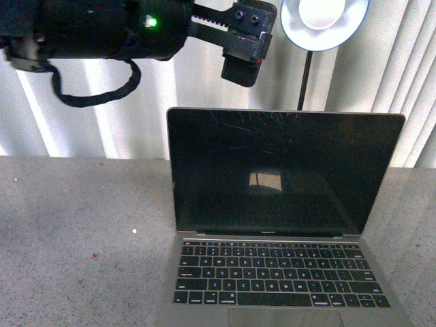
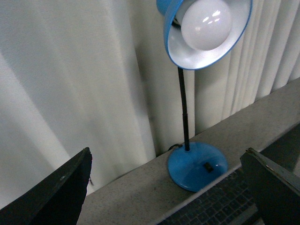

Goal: Close laptop

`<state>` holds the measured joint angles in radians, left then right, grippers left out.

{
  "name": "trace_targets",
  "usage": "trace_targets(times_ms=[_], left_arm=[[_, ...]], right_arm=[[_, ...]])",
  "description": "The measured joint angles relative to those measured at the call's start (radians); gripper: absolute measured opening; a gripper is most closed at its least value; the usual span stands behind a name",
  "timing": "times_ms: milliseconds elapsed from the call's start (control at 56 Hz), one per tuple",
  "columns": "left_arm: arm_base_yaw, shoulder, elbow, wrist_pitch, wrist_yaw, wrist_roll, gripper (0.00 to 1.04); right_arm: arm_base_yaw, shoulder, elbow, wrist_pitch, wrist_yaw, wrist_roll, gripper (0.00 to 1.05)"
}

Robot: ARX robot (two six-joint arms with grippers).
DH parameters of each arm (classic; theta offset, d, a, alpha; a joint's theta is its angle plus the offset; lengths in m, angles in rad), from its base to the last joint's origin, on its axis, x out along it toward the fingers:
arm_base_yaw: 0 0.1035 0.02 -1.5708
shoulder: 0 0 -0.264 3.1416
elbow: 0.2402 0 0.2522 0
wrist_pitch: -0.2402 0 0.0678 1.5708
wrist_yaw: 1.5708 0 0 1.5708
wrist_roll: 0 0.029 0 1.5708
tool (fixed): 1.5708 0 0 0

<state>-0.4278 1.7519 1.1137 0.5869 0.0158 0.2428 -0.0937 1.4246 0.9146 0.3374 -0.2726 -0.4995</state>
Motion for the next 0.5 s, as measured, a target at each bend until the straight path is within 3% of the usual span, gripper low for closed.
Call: trace_targets(times_ms=[214,500], left_arm=[[0.005,0.136,0.216,-0.14,-0.056,0.029,0.96],[0.014,0.219,0.314,-0.283,-0.13,0.158,0.48]], right_arm=[[0.045,0.103,0.076,-0.072,-0.035,-0.061,0.62],[0.071,0.216,0.182,-0.187,-0.114,-0.163,0.16]])
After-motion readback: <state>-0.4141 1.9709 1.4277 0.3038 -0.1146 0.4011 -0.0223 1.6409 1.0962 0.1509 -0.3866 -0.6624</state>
